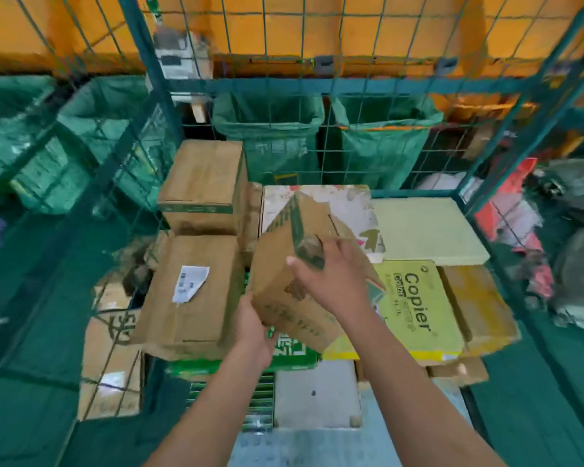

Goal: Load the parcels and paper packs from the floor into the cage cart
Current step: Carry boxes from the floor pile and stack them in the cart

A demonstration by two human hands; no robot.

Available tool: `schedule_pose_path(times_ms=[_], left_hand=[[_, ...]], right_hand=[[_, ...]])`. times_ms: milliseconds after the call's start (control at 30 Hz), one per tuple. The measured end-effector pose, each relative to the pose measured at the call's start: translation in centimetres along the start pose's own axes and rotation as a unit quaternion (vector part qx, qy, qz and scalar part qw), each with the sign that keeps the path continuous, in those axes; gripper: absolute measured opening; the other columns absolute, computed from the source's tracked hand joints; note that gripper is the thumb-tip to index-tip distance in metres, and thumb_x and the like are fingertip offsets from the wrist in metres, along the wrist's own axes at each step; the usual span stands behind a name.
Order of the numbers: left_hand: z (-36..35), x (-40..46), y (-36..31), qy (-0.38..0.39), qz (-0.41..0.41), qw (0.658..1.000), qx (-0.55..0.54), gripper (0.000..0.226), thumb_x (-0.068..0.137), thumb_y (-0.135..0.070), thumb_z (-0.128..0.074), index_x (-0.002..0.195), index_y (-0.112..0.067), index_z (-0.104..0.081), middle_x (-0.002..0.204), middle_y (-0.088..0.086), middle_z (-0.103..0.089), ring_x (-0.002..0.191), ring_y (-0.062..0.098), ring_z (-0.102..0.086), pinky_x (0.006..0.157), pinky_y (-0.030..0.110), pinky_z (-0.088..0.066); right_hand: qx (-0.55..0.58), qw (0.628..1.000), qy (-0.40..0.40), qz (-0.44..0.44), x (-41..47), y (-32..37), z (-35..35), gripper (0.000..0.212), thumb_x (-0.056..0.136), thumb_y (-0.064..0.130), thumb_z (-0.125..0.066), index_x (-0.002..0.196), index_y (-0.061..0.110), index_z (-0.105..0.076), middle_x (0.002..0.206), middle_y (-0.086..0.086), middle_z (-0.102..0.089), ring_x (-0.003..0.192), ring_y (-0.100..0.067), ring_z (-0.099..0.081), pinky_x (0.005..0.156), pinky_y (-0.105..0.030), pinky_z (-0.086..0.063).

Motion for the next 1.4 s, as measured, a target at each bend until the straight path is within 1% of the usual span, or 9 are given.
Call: schedule_pose_path(times_ms=[233,400,700,867,967,1067,1200,1300,1400], left_hand=[[-4.1,4.8,-1.8,-0.007,0.028,0.996,-0.081,0.052,0.098,-0.057,-0.041,0.135,-0.027,-0.058,0.134,0.006,-0.062,0.126,0.03,-0.055,0.105,0.067,-0.043],[-6.2,8.2,-3.3,0.008,0.034,0.992,-0.122,0.048,0.103,-0.055,-0.03,0.122,-0.027,-0.064,0.126,0.006,-0.064,0.12,0.029,-0.057,0.101,0.063,-0.045],[-12.2,16.6,-9.0,0.061,0.066,0.985,-0.145,0.072,0.093,-0.076,-0.044,0.139,-0.023,-0.06,0.141,0.015,-0.06,0.124,0.041,-0.059,0.099,0.061,-0.052],[-12.1,19.0,-9.4,0.101,0.125,0.983,-0.087,0.084,0.082,-0.089,-0.046,0.134,-0.026,-0.063,0.137,0.011,-0.064,0.122,0.036,-0.064,0.105,0.059,-0.049],[-11.7,20.9,-11.1,0.07,0.085,0.994,0.022,0.08,0.082,-0.087,-0.049,0.131,-0.026,-0.063,0.131,0.011,-0.065,0.117,0.034,-0.066,0.1,0.054,-0.055],[-13.4,21.7,-11.9,0.066,0.08,0.988,0.116,0.096,0.064,-0.091,-0.064,0.143,-0.038,-0.051,0.141,0.007,-0.058,0.115,0.034,-0.065,0.083,0.046,-0.063],[-14.5,23.9,-12.2,0.041,0.049,0.967,0.245,0.121,0.044,-0.098,-0.068,0.15,-0.051,-0.035,0.147,-0.001,-0.054,0.122,0.03,-0.06,0.087,0.045,-0.06],[-15.4,24.5,-12.3,0.026,0.021,0.969,0.245,0.073,0.087,-0.073,-0.06,0.149,-0.038,-0.043,0.139,-0.002,-0.059,0.12,0.026,-0.06,0.096,0.045,-0.057],[-14.3,24.7,-13.5,-0.007,-0.043,0.974,0.224,0.043,0.105,-0.054,-0.045,0.142,-0.033,-0.05,0.126,-0.001,-0.063,0.106,0.023,-0.068,0.086,0.037,-0.062]], right_hand=[[-0.039,0.996,0.039,0.076,7.8,1.3,0.3,0.084,0.088,0.08,-0.045,0.157,0.034,-0.03,0.155,-0.007,-0.034,0.145,-0.034,-0.03,0.119,-0.052,-0.027],[-0.081,0.988,0.045,0.122,11.8,3.4,-0.4,0.083,0.09,0.078,-0.046,0.157,0.032,-0.03,0.152,-0.007,-0.036,0.141,-0.035,-0.033,0.117,-0.052,-0.028],[-0.155,0.965,0.04,0.207,21.4,7.8,-3.8,0.075,0.096,0.068,-0.044,0.157,0.027,-0.03,0.16,-0.007,-0.03,0.148,-0.033,-0.024,0.122,-0.052,-0.014],[-0.145,0.939,0.295,0.103,22.7,2.2,-13.2,0.068,0.107,0.057,-0.027,0.165,0.026,-0.013,0.172,-0.003,0.0,0.157,-0.041,0.006,0.127,-0.052,0.0],[-0.122,0.948,0.268,0.118,24.7,0.9,-12.5,0.066,0.108,0.049,-0.029,0.165,0.023,-0.011,0.172,0.0,-0.002,0.158,-0.034,0.005,0.128,-0.047,0.0],[-0.019,0.967,0.232,0.1,26.8,0.4,-9.8,0.06,0.107,0.035,-0.044,0.161,0.016,-0.027,0.167,-0.006,-0.027,0.153,-0.025,-0.024,0.125,-0.037,-0.02],[0.021,0.997,0.057,-0.039,31.4,-5.4,-7.1,0.06,0.09,0.047,-0.055,0.144,0.019,-0.048,0.142,-0.01,-0.055,0.127,-0.033,-0.053,0.106,-0.05,-0.047],[0.1,0.974,0.077,-0.186,31.8,-8.3,-7.5,0.08,0.086,0.057,-0.059,0.15,0.018,-0.033,0.144,-0.012,-0.041,0.118,-0.036,-0.055,0.101,-0.05,-0.05],[0.091,0.969,0.109,-0.204,30.5,-8.4,-8.8,0.082,0.092,0.06,-0.058,0.153,0.015,-0.025,0.14,-0.014,-0.033,0.105,-0.037,-0.057,0.094,-0.044,-0.05]])
Point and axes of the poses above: each hand's wrist, its own x-axis towards the middle knuckle, its own z-axis out of the back of the hand, y = z × x, the point moved 5 cm from there along x, towards the middle knuckle
